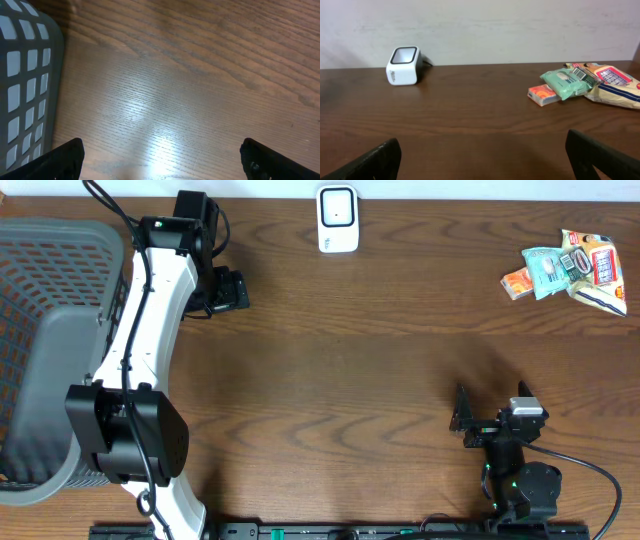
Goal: Scan the item barcode
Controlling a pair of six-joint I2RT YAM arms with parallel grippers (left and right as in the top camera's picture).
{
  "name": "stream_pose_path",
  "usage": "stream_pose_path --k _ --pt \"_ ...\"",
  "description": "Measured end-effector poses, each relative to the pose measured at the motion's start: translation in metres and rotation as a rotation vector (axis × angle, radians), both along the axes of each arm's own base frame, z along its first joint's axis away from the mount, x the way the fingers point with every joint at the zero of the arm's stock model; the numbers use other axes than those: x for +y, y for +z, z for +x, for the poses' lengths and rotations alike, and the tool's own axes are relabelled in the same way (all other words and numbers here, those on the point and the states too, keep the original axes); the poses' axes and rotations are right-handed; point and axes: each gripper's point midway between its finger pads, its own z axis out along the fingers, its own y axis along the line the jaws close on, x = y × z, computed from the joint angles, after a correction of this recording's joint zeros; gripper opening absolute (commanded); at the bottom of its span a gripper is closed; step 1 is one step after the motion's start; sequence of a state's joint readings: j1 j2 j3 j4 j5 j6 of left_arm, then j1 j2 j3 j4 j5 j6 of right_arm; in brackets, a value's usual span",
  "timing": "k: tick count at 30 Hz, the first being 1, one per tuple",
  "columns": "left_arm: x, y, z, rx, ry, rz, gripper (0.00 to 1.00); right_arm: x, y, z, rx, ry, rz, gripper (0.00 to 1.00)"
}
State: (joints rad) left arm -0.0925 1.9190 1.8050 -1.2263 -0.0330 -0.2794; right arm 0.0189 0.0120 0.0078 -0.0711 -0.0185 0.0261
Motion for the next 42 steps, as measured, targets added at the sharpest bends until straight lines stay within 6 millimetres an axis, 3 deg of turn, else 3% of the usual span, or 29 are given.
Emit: stream_pose_path --k 23,32,35,42 --pt "-0.002 0.0 -0.002 0.008 -0.005 0.0 0.98 0.0 0.0 0.0 0.001 0.0 0.0 0.99" --pt "-0.029 0.0 -0.005 -0.126 -0.075 -0.02 0.98 0.0 0.0 0.0 0.0 0.0 0.0 0.99" --pt "-0.028 0.0 -0.013 -0.197 -0.079 -0.029 0.98 0.0 0.0 0.0 0.0 0.0 0.0 0.99" --pt "-0.021 -0.003 -0.053 -0.316 -0.122 -0.029 0.98 0.0 0.0 0.0 0.0 0.0 0.001 0.99"
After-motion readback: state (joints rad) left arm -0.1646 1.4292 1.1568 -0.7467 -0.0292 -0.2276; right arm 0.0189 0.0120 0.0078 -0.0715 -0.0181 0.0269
